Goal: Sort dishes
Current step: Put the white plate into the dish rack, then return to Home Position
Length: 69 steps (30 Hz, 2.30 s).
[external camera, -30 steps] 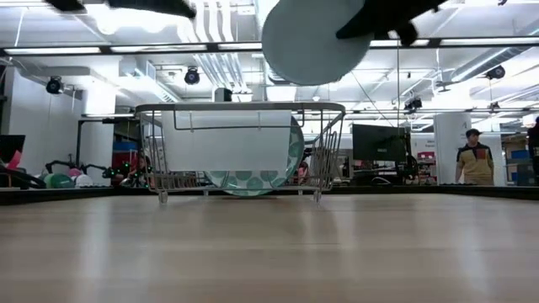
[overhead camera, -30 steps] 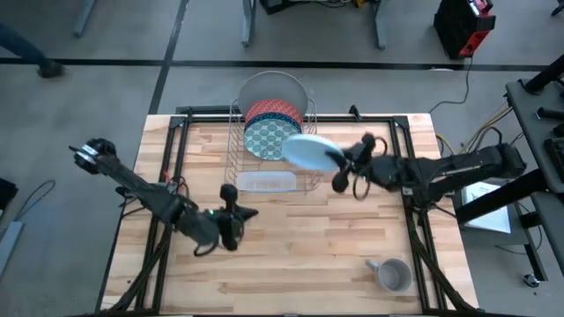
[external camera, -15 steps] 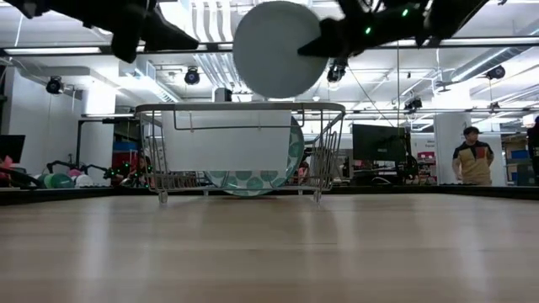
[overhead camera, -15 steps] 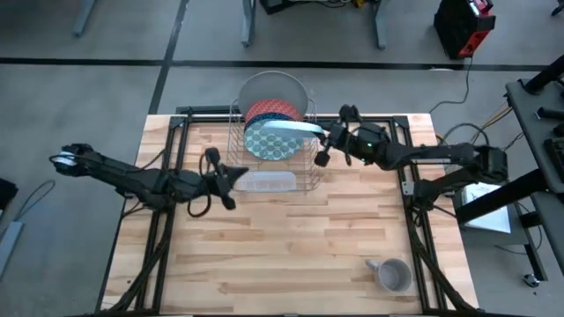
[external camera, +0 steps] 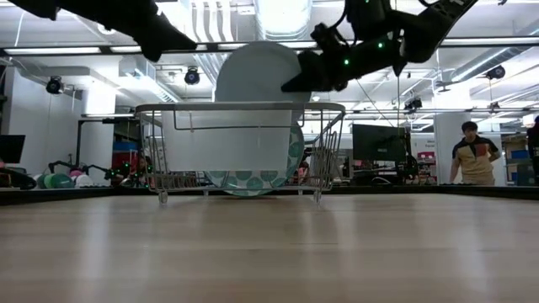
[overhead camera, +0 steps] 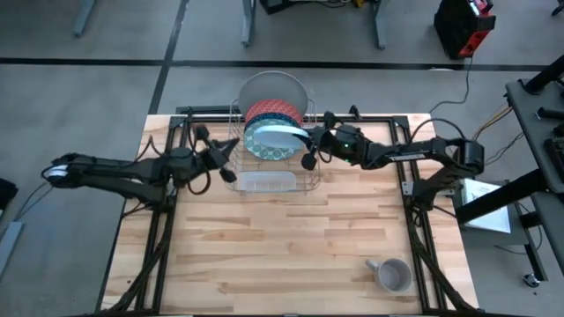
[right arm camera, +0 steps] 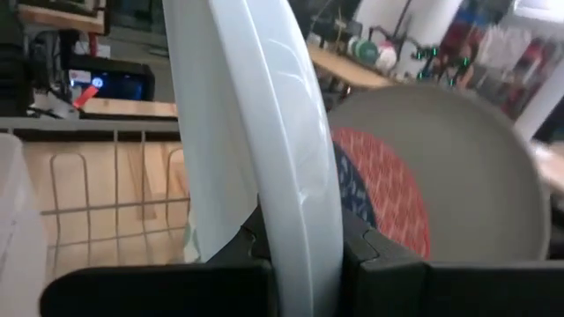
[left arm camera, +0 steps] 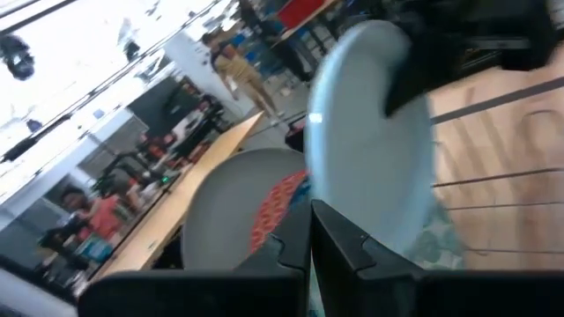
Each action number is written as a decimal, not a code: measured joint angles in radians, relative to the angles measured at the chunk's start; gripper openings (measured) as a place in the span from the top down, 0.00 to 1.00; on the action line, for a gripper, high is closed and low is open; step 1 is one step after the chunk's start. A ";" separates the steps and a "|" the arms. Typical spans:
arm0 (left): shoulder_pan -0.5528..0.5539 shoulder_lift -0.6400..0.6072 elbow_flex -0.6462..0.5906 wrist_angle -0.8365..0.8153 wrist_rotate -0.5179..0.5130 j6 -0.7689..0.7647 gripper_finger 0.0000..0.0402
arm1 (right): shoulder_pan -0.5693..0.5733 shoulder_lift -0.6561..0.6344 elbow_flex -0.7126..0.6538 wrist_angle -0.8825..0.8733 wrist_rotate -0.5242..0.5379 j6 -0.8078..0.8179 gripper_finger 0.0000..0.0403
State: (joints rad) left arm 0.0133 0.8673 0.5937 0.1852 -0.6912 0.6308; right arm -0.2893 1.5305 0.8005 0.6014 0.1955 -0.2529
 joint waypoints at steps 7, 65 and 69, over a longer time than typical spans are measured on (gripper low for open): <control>0.168 0.009 0.011 -0.001 0.205 -0.024 1.00 | -0.003 0.041 0.056 -0.108 0.008 0.093 0.93; 0.290 0.434 0.477 -0.343 0.291 -0.090 1.00 | -0.108 0.171 0.271 -0.614 -0.169 0.152 0.57; 0.290 0.434 0.477 -0.381 0.291 -0.090 1.00 | -0.108 0.141 0.295 -0.694 -0.168 0.176 0.54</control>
State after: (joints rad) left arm 0.3031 1.3010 1.0706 -0.1956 -0.4007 0.5406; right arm -0.3973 1.6719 1.0952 -0.0922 0.0280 -0.0770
